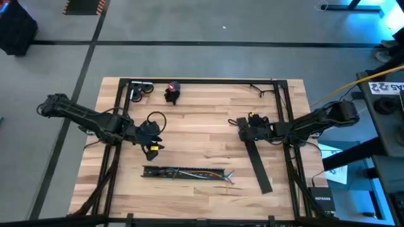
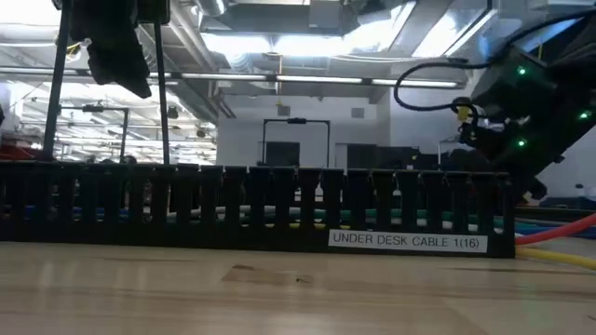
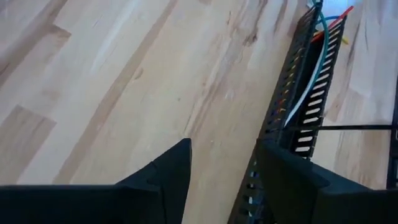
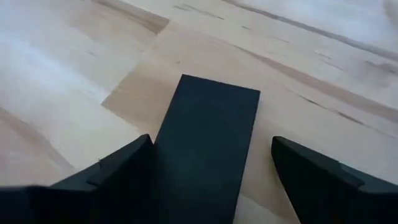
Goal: Ziptie cables
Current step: Close the black cable duct
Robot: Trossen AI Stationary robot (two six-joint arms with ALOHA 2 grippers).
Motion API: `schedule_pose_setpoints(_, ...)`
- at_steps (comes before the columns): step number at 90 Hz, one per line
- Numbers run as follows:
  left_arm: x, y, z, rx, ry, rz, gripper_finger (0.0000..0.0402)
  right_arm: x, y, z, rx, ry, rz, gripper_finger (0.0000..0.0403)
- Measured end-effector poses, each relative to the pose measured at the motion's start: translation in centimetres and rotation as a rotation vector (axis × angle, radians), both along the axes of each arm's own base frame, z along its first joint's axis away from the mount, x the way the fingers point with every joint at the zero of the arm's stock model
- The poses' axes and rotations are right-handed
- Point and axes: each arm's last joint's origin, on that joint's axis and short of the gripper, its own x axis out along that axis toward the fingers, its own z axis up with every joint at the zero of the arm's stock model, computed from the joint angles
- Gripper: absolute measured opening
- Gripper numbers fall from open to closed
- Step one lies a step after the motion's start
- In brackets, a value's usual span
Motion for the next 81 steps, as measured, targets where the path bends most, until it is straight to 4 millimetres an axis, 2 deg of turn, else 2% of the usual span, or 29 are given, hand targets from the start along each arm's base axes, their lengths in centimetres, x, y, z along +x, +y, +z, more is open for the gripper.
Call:
schedule_pose_setpoints(21, 0.0, 0.0, 0.0, -0.016, -0.001, 0.019, 0.0172, 1.2, 0.1, 1.2, -0.027, 0.007, 0.057, 0.0325)
schedule_pose_setpoints(47, 0.0, 0.0, 0.0, -0.014, -0.001, 0.016, 0.0172, 1.6, 0.1, 0.5, -0.020, 0.019, 0.065, 0.0325)
schedule_pose_setpoints(63, 0.0, 0.0, 0.0, -0.014, -0.001, 0.016, 0.0172, 1.8, 0.2, 0.4, -0.034, 0.050, 0.126, 0.0325)
schedule_pose_setpoints(81, 0.0, 0.0, 0.0, -0.014, -0.001, 0.016, 0.0172, 2.6, 0.3, 1.5, -0.029, 0.101, 0.180, 0.0325)
